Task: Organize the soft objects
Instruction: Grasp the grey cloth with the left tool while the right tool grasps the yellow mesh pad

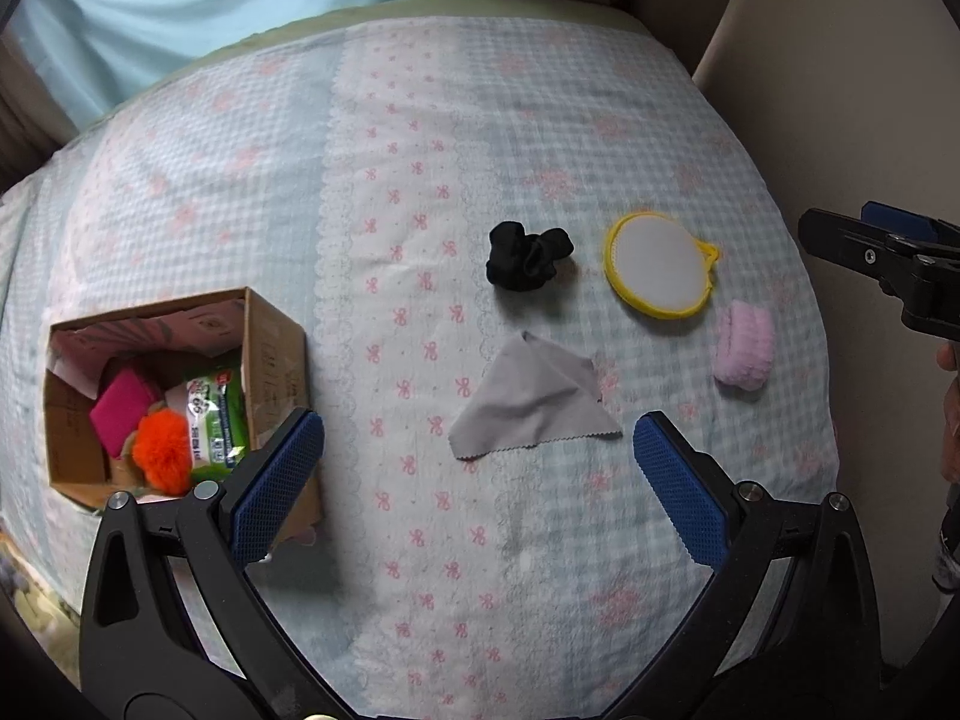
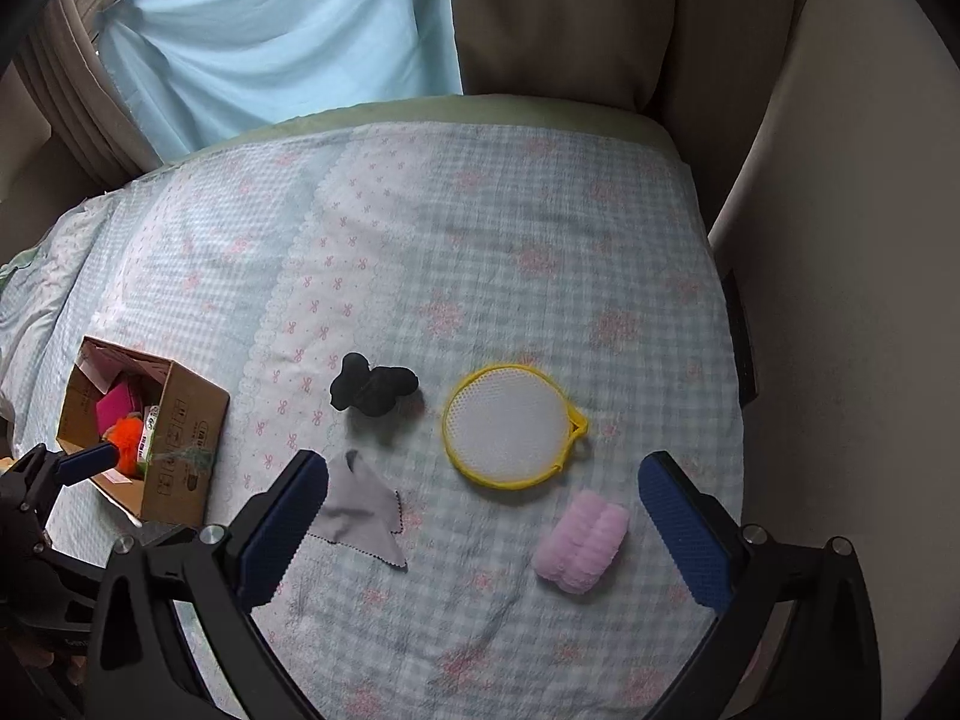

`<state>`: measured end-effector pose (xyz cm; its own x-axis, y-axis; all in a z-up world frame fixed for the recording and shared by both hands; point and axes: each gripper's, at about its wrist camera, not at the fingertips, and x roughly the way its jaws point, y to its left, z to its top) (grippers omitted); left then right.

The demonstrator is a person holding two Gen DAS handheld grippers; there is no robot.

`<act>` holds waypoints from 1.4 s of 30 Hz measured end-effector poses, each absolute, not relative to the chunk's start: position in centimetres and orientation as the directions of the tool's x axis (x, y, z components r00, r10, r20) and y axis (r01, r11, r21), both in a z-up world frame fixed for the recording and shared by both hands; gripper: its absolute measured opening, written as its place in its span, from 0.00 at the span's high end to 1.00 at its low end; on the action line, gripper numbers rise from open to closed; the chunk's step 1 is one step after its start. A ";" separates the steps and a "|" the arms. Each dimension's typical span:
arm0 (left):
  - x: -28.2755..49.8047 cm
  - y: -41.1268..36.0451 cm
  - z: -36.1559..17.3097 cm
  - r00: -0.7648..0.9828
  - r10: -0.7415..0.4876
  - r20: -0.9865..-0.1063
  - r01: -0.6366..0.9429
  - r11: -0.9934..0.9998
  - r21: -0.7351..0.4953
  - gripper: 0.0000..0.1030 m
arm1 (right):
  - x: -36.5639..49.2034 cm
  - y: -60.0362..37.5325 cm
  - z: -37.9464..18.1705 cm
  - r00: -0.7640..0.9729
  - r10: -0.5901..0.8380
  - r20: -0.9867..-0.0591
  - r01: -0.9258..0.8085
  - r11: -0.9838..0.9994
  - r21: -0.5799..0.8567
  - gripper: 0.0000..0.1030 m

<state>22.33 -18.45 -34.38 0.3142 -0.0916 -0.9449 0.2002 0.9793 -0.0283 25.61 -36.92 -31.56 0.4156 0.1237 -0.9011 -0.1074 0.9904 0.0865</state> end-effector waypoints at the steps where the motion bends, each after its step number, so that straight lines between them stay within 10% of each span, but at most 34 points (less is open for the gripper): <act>1: 22.7 -18.9 -35.6 0.305 -0.092 -0.948 0.201 0.979 -0.030 0.00 | 26.3 -37.0 -32.9 0.392 0.126 -0.911 -0.116 0.989 0.087 0.00; 14: 24.6 -22.2 -47.2 0.199 -0.081 -0.977 0.222 0.974 -0.036 0.00 | 32.2 -36.3 -46.3 0.184 0.125 -0.975 -0.146 0.984 0.099 0.00; 30: 25.2 -23.2 -51.9 0.207 -0.045 -0.977 0.253 0.967 0.009 0.11 | 34.3 -37.1 -49.8 0.174 0.075 -0.982 -0.134 0.990 0.052 0.01; 42: 23.5 -24.7 -50.7 0.228 -0.096 -0.969 0.305 0.952 -0.023 0.78 | 34.4 -40.5 -47.2 0.205 0.100 -0.974 -0.041 0.995 0.094 0.76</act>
<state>23.48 -24.66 -50.69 0.2280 -0.0960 -0.9689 0.3047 0.9522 -0.0227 34.43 -40.46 -47.16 0.2051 0.1001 -0.9736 -0.0411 0.9948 0.0936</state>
